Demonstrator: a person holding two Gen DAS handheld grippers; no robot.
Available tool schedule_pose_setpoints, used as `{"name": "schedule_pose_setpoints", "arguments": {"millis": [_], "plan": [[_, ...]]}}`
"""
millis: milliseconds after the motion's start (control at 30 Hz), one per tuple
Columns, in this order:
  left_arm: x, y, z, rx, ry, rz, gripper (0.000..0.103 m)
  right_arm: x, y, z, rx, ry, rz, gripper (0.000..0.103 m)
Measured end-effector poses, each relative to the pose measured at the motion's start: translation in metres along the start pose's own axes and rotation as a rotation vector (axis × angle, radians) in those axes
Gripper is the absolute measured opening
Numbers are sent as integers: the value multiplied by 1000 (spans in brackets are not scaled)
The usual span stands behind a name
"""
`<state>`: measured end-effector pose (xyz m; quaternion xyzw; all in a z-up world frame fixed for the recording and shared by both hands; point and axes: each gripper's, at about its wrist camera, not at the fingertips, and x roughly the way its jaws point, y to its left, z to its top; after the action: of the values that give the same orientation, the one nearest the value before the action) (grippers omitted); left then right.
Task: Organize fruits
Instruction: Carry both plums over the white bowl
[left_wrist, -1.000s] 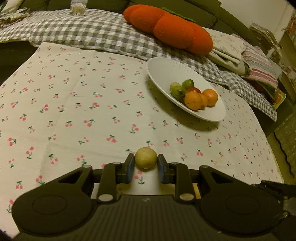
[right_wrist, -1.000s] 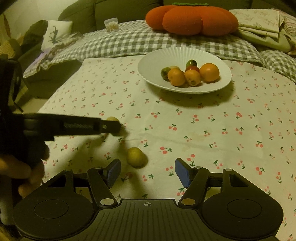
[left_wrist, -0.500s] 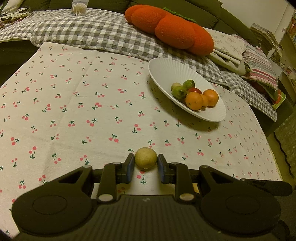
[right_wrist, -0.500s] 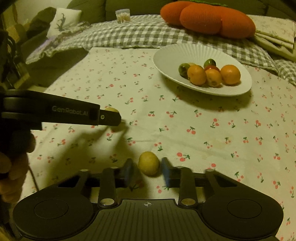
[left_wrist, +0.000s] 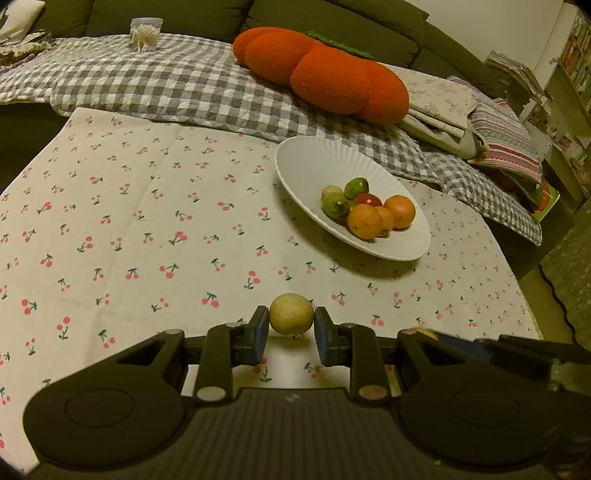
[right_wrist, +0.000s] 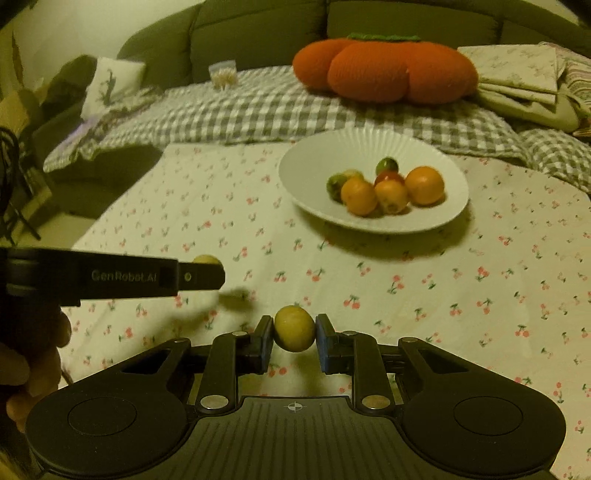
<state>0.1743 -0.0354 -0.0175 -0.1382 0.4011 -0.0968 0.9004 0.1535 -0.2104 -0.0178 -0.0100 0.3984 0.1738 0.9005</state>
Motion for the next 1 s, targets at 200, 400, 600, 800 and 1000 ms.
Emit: {"name": "schedule_pose_setpoints", "arguments": {"millis": [200, 400, 600, 800, 1000], "plan": [[2, -6, 9, 12, -11, -5, 25, -9, -18, 11, 40, -40, -19, 22], [3, -12, 22, 26, -32, -10, 25, -13, -33, 20, 71, -70, -38, 22], [8, -17, 37, 41, -56, -8, 25, -11, -46, 33, 100, -99, -48, 22], [19, -17, 51, 51, -70, 0, 25, -6, -60, 44, 128, -118, -60, 22], [31, -13, 65, 49, -85, -7, 25, 1, -75, 52, 161, -120, -73, 22]]}}
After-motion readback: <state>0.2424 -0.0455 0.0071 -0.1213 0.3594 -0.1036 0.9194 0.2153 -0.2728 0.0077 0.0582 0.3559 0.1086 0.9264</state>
